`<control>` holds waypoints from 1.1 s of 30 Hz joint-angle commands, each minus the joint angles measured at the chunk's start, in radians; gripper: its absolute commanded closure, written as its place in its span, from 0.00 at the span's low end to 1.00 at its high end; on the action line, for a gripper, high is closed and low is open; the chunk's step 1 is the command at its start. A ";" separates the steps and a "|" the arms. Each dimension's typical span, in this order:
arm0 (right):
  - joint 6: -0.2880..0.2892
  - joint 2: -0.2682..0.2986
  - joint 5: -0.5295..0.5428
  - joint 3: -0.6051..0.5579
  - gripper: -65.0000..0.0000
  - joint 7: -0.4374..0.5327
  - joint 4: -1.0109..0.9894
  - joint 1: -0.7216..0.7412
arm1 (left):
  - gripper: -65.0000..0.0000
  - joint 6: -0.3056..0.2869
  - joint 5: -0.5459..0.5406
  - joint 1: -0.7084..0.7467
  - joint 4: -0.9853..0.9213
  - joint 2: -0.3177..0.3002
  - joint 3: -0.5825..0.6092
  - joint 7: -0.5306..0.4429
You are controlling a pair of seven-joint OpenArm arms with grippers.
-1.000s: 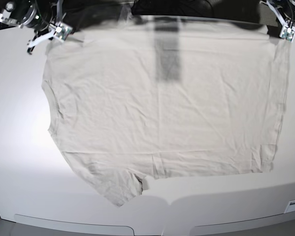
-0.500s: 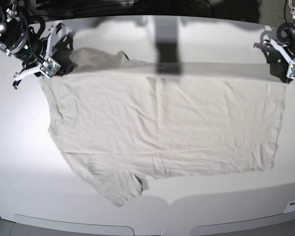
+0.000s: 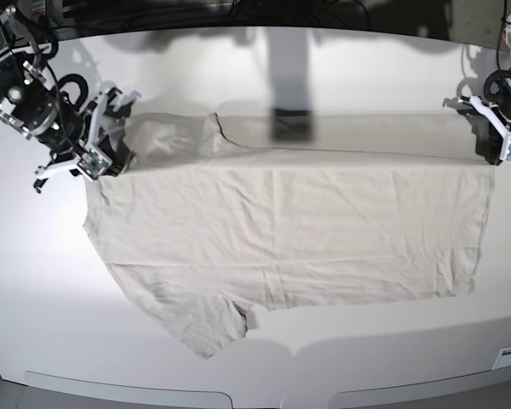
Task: Fold the T-shirt properly
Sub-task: 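Lay the shoulder edge down, folding the collar strip over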
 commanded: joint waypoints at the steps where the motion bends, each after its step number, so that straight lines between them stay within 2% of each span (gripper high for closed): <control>1: -0.013 0.011 -0.001 -0.016 1.00 0.019 -0.004 0.036 | 1.00 0.013 0.003 -0.015 0.006 -0.017 -0.011 -0.020; 7: -0.013 -0.038 -0.031 -0.158 1.00 0.014 -0.124 0.200 | 1.00 0.008 0.006 -0.068 -0.042 -0.017 -0.011 -0.030; 13: -0.012 -0.087 -0.032 -0.229 1.00 0.000 -0.223 0.311 | 1.00 -0.045 0.013 -0.161 -0.185 -0.017 -0.011 -0.043; 17: -0.003 -0.128 -0.032 -0.234 1.00 -0.013 -0.283 0.358 | 1.00 -0.095 0.013 -0.230 -0.261 -0.012 -0.011 -0.063; 20: 0.027 -0.143 -0.032 -0.235 1.00 -0.016 -0.310 0.373 | 1.00 -0.103 0.013 -0.275 -0.306 -0.012 -0.011 -0.068; 25: 0.056 -0.151 -0.058 -0.235 1.00 -0.016 -0.318 0.373 | 1.00 -0.108 0.013 -0.330 -0.330 -0.012 -0.011 -0.069; 28: 0.056 -0.152 -0.058 -0.235 1.00 -0.024 -0.318 0.373 | 1.00 -0.160 0.013 -0.341 -0.331 -0.012 -0.011 -0.068; 33: 0.056 -0.152 -0.058 -0.235 1.00 -0.035 -0.318 0.373 | 1.00 -0.161 0.014 -0.341 -0.334 -0.015 -0.011 -0.061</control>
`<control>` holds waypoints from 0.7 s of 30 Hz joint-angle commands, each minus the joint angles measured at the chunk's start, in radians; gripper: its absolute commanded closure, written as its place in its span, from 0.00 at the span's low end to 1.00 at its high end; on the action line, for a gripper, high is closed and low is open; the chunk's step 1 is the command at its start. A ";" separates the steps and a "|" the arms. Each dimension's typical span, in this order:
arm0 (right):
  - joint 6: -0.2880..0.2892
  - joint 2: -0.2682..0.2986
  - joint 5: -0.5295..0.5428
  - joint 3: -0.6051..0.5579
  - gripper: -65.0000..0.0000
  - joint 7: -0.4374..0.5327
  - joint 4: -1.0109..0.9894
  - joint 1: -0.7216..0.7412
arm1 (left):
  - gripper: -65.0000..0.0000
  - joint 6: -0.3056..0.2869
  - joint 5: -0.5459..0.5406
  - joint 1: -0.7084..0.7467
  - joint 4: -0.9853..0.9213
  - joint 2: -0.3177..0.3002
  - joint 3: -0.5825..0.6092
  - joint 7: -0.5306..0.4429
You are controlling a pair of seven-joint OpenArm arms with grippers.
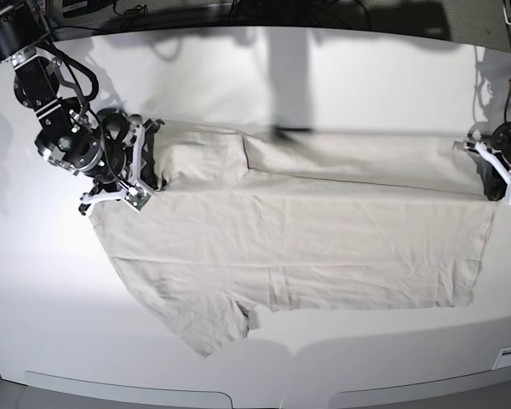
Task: Fold the T-shirt properly
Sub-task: 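Lay the shoulder edge down, folding the collar strip over, then regrasp the folded edge with both grippers and drag it toward the robot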
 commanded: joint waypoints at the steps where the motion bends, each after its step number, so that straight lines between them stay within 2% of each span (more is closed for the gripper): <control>1: -0.008 0.017 -0.003 0.009 1.00 0.012 0.013 0.019 | 0.93 0.015 -0.004 -0.011 0.013 -0.026 -0.011 -0.024; 2: -0.008 0.017 -0.003 0.009 0.94 0.012 0.013 0.019 | 0.83 0.019 -0.004 -0.012 0.013 -0.026 -0.011 -0.024; 4: -0.008 0.017 -0.003 0.009 0.76 0.012 0.013 0.019 | 0.66 0.043 -0.004 -0.011 0.013 -0.026 -0.011 -0.024; 6: -0.008 0.017 -0.003 0.009 0.65 0.012 0.013 0.022 | 0.61 0.081 -0.003 -0.011 0.013 -0.028 -0.011 -0.022; 7: -0.008 0.017 -0.003 0.009 0.64 0.011 0.013 0.025 | 0.61 0.084 -0.004 -0.011 0.013 -0.032 -0.011 -0.018; 11: -0.009 0.017 0.013 0.009 0.64 0.008 0.013 0.046 | 0.61 0.087 -0.019 -0.012 0.013 -0.062 -0.011 0.028; 13: -0.009 0.018 0.080 0.010 0.65 0.008 0.013 0.057 | 0.66 0.092 -0.113 -0.011 0.014 -0.075 -0.011 0.063; 15: -0.008 0.017 0.167 0.010 0.76 -0.008 0.014 0.065 | 0.82 0.091 -0.238 -0.012 0.014 -0.087 -0.011 0.111; 17: -0.008 0.016 0.238 0.010 0.94 -0.041 0.023 0.068 | 1.00 0.090 -0.340 -0.014 0.017 -0.098 -0.011 0.183; 18: -0.008 0.016 0.270 0.010 1.00 -0.065 0.028 0.069 | 1.00 0.090 -0.376 -0.019 0.018 -0.105 -0.011 0.229; 21: -0.010 0.011 0.379 0.012 1.00 -0.173 0.051 0.069 | 1.00 0.089 -0.482 -0.053 0.019 -0.124 -0.011 0.387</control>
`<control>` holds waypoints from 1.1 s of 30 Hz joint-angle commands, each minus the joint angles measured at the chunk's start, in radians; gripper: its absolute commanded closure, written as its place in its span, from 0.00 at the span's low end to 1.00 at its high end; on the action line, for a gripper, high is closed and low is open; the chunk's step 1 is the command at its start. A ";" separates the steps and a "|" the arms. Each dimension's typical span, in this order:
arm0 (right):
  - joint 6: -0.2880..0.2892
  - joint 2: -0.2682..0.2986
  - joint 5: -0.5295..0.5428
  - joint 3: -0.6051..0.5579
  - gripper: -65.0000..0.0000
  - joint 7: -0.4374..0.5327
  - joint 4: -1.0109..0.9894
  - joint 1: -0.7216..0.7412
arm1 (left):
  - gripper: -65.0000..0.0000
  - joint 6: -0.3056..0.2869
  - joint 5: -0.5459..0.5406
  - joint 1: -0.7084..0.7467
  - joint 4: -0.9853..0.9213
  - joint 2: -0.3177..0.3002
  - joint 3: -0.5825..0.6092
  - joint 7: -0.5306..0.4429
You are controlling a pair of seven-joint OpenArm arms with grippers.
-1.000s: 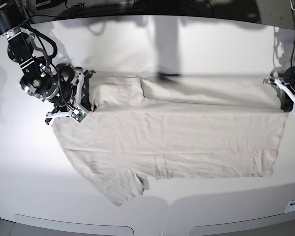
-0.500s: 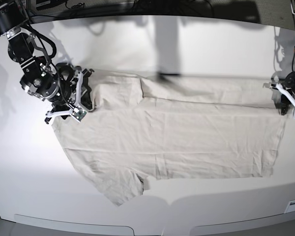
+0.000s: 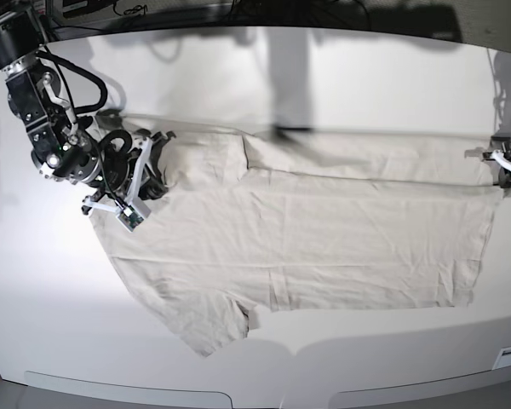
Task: Fold the T-shirt properly
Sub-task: 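Regrasp the folded edge with both grippers and drag it toward the robot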
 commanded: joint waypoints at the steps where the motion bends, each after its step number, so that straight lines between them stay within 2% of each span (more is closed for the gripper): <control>1: -0.007 0.003 0.034 0.018 1.00 -0.020 0.023 0.019 | 1.00 0.000 -0.034 -0.037 0.020 -0.027 -0.011 0.010; 3: -0.042 -0.035 0.095 0.050 1.00 -0.110 0.025 0.019 | 1.00 -0.005 -0.055 -0.069 0.020 -0.022 -0.011 0.063; 5: -0.080 -0.090 0.140 0.100 1.00 -0.194 0.025 0.019 | 1.00 -0.012 -0.050 -0.082 0.019 -0.014 -0.011 0.055; 7: -0.082 -0.138 0.163 0.150 1.00 -0.245 0.025 0.019 | 1.00 -0.011 -0.050 -0.084 0.018 0.004 -0.011 0.028; 11: -0.082 -0.201 0.145 0.204 1.00 -0.299 0.025 0.019 | 1.00 -0.012 -0.016 -0.084 -0.024 0.055 -0.011 -0.046; 15: -0.082 -0.238 0.074 0.205 1.00 -0.305 0.024 0.010 | 1.00 -0.020 0.005 -0.089 -0.118 0.077 -0.011 -0.095; 19: -0.103 -0.249 0.015 0.205 1.00 -0.305 0.023 -0.012 | 1.00 -0.082 0.002 -0.089 -0.207 0.080 -0.011 -0.103; 22: -0.111 -0.248 0.001 0.205 1.00 -0.307 0.023 -0.040 | 1.00 -0.090 0.002 -0.087 -0.261 0.080 -0.011 -0.105; 26: -0.118 -0.248 -0.100 0.206 1.00 -0.259 0.023 -0.106 | 1.00 -0.139 0.003 -0.061 -0.278 0.080 -0.011 -0.106; 33: -0.103 -0.228 -0.115 0.206 1.00 -0.239 0.024 -0.196 | 1.00 -0.151 0.006 0.035 -0.275 0.079 -0.011 -0.084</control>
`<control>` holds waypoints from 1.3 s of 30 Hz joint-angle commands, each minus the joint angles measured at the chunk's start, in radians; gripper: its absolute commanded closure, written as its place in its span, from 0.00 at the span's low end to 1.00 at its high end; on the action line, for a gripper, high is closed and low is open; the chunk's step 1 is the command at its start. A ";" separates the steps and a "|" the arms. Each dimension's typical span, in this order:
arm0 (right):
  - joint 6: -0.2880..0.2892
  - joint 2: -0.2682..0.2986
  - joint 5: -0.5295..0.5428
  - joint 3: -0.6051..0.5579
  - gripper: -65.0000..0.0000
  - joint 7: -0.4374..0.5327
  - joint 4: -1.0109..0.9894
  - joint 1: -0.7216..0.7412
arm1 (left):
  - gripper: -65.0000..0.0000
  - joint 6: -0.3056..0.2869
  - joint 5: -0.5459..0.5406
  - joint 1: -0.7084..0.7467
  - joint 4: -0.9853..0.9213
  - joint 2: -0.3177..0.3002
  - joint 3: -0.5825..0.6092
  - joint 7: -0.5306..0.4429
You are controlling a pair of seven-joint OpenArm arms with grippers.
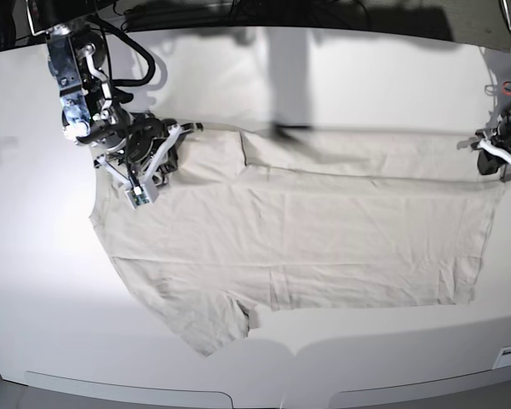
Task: Fold the T-shirt properly
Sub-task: 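Regrasp the folded edge with both grippers and drag it toward the robot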
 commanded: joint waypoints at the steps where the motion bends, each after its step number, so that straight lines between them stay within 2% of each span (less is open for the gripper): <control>1: 0.008 0.023 -0.025 0.002 1.00 -0.044 0.006 -0.019 | 1.00 0.021 0.055 0.040 -0.008 -0.008 0.003 0.109; 5: 0.018 0.070 -0.021 0.002 1.00 -0.020 0.038 -0.085 | 1.00 0.021 0.051 0.101 -0.008 -0.008 0.003 0.099; 8: 0.017 0.098 -0.015 0.002 1.00 -0.005 0.075 -0.141 | 1.00 -0.005 0.051 0.148 0.006 -0.008 0.003 0.099; 10: 0.016 0.113 -0.013 0.002 1.00 0.008 0.094 -0.175 | 1.00 -0.023 0.051 0.187 0.033 -0.008 0.003 0.099; 17: 0.013 0.146 -0.013 0.003 1.00 0.025 0.131 -0.267 | 1.00 -0.023 0.057 0.354 0.182 -0.008 0.003 0.101; 20: 0.013 0.148 -0.013 0.011 1.00 0.026 0.143 -0.299 | 1.00 -0.022 0.096 0.407 0.215 -0.007 0.003 0.107; 26: 0.014 0.148 -0.014 0.073 1.00 0.049 0.186 -0.390 | 1.00 -0.022 0.104 0.498 0.217 -0.008 0.003 0.102; 30: 0.014 0.148 -0.014 0.140 1.00 0.088 0.212 -0.452 | 1.00 -0.021 0.105 0.556 0.217 -0.008 0.003 0.057; 39: 0.014 0.148 -0.018 0.174 1.00 0.105 0.212 -0.461 | 1.00 -0.019 0.104 0.614 0.217 -0.005 0.003 0.059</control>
